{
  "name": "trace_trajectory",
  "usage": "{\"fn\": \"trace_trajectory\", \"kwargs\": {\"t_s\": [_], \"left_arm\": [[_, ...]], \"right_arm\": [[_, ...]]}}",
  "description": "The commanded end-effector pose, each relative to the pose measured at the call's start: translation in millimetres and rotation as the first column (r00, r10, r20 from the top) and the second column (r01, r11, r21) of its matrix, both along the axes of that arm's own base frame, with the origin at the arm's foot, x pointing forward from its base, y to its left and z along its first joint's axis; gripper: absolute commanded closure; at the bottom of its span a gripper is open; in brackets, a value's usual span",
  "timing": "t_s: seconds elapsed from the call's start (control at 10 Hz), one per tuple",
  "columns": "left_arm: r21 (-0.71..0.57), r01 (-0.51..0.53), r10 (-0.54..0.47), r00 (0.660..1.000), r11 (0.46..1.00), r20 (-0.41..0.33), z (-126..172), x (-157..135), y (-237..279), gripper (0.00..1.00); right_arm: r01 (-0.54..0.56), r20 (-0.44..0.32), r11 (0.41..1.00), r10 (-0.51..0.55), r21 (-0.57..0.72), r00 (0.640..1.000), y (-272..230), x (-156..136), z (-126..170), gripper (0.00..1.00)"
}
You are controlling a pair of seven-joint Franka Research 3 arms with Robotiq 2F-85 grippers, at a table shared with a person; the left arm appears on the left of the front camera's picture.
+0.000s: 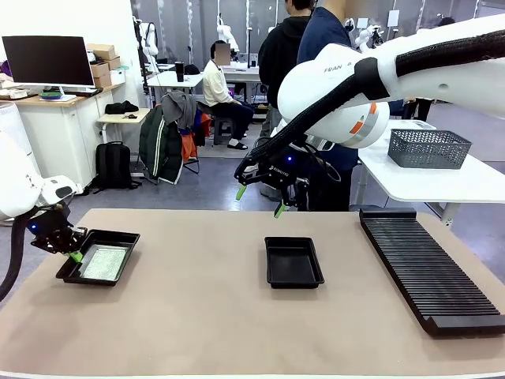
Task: Inspect and transfer BCBs to ESD trays.
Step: Pick up the ESD tray and place it on the left side of the table.
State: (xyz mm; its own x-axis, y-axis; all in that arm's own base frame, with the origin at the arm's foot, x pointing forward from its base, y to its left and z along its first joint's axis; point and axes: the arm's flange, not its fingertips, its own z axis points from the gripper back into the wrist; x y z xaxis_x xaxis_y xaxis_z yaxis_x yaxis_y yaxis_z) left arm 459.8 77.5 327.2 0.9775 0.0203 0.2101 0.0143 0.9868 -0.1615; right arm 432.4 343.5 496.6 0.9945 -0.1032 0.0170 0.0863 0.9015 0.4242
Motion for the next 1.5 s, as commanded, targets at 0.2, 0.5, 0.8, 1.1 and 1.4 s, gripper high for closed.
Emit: {"fn": "trace_trajectory", "kwargs": {"t_s": [0.2, 0.5, 0.8, 1.1, 1.4], "left_arm": [[0.043, -0.011, 0.011, 1.000, 0.999, 0.003, -8, -6, -1, 0.60], [0.100, 0.002, -0.001, 1.000, 0.995, -0.010, 4, -5, 1, 0.00], [0.204, 0.022, -0.017, 0.999, 0.979, -0.028, 33, -1, -3, 0.09], [0.262, 0.048, -0.042, 0.999, 0.964, -0.031, 75, 5, -19, 0.00], [0.272, 0.046, -0.030, 0.998, 0.961, -0.064, 109, 13, -33, 0.00]], "right_arm": [[-0.004, 0.005, 1.000, 0.004, -0.017, 1.000, 0, 1, 0, 0.00], [-0.004, 0.005, 1.000, 0.004, -0.017, 1.000, 0, 1, 0, 0.00], [-0.004, 0.005, 1.000, 0.004, -0.017, 1.000, 0, 1, 0, 0.00], [-0.004, 0.005, 1.000, 0.004, -0.017, 1.000, 0, 1, 0, 0.00], [-0.004, 0.005, 1.000, 0.004, -0.017, 1.000, 0, 1, 0, 0.00]]}}
